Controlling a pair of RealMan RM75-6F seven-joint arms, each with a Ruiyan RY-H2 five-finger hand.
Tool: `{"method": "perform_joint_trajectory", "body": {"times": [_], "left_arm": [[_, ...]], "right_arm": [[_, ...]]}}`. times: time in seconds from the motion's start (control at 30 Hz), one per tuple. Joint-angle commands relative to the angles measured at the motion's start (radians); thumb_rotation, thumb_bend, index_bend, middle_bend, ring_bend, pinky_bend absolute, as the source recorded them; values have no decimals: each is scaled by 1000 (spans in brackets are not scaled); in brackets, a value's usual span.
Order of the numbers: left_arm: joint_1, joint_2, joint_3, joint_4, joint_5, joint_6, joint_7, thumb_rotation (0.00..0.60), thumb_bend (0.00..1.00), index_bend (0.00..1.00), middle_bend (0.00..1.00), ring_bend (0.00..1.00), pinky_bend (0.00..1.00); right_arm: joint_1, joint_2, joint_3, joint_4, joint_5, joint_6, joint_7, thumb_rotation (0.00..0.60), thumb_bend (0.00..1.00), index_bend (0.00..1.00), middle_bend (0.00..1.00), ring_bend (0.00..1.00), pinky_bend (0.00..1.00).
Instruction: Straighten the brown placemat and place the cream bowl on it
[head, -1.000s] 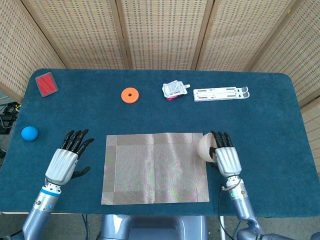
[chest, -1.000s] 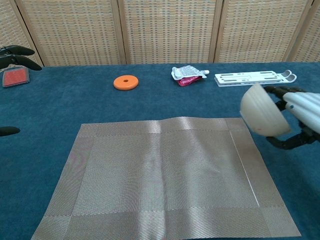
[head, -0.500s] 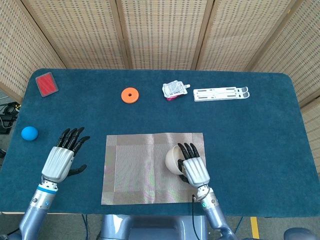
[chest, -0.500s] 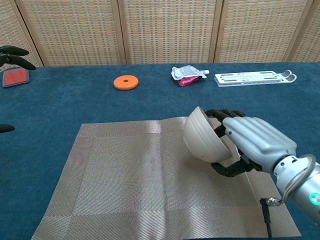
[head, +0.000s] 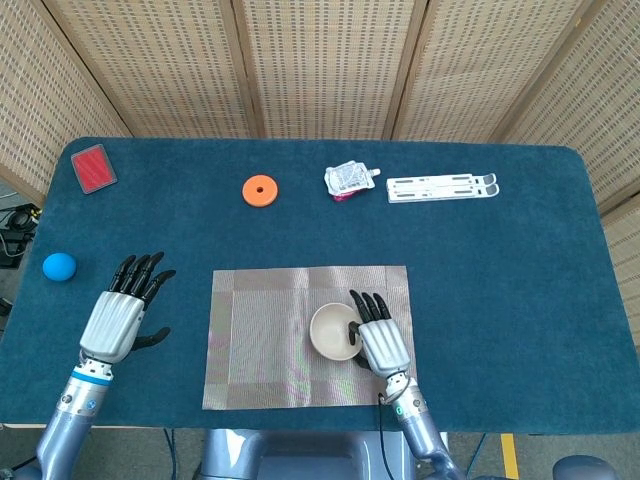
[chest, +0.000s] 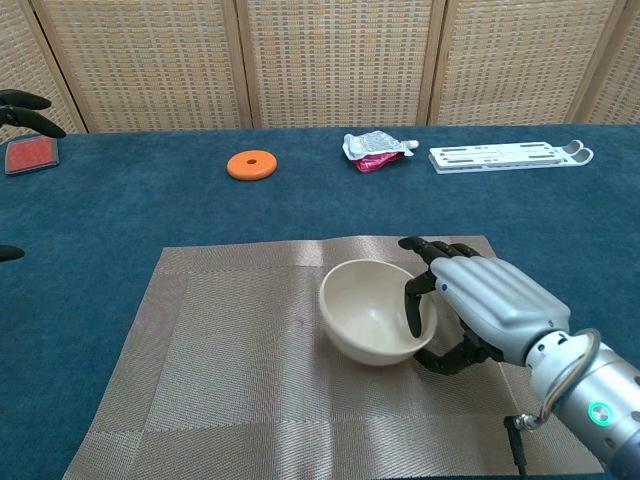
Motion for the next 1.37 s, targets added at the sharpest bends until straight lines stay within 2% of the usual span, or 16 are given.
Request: {"method": "perform_joint_trajectory", "body": {"times": [0.03, 0.23, 0.4, 0.63, 0.8, 0.9, 1.07, 1.23, 1.37], "left_arm": [[1, 0, 0, -1, 0, 1, 0, 600, 133, 163, 0, 0, 0], [3, 2, -2, -3, 1, 9, -1, 600, 134, 163, 0, 0, 0], [6, 5, -3, -4, 2, 13, 1, 600, 133, 162, 0, 0, 0], [11, 6, 0, -8, 7, 21, 9, 600, 133, 162, 0, 0, 0], [19, 8, 4, -12, 12, 33, 23, 600, 133, 159, 0, 0, 0], [27, 11, 8, -13, 11, 40, 30, 600, 133, 154, 0, 0, 0], [47, 24, 19, -17, -2, 48, 48, 600, 125, 117, 0, 0, 0], [61, 31, 28, -14, -21, 45, 64, 600, 100, 62, 0, 0, 0], [72, 34, 35, -6, -38, 41, 76, 600, 92, 38, 0, 0, 0]], "right_arm": [[-3, 7, 0, -11, -1, 4, -3, 600, 373, 519, 4, 0, 0], [-10, 32, 3, -42, -11, 26, -15, 600, 294, 347, 0, 0, 0], [-28, 91, 4, -98, -16, 62, -58, 600, 262, 256, 0, 0, 0], [-85, 220, -7, -213, -48, 151, -43, 600, 245, 235, 0, 0, 0], [-117, 300, -14, -243, -81, 197, 0, 600, 245, 232, 0, 0, 0], [-134, 344, -14, -232, -88, 215, 40, 600, 240, 203, 0, 0, 0], [-172, 437, -14, -153, -72, 219, 178, 600, 217, 132, 0, 0, 0], [-195, 487, -14, -95, -70, 224, 246, 600, 190, 58, 0, 0, 0], [-213, 516, -10, -57, -67, 234, 299, 600, 182, 35, 0, 0, 0]]}}
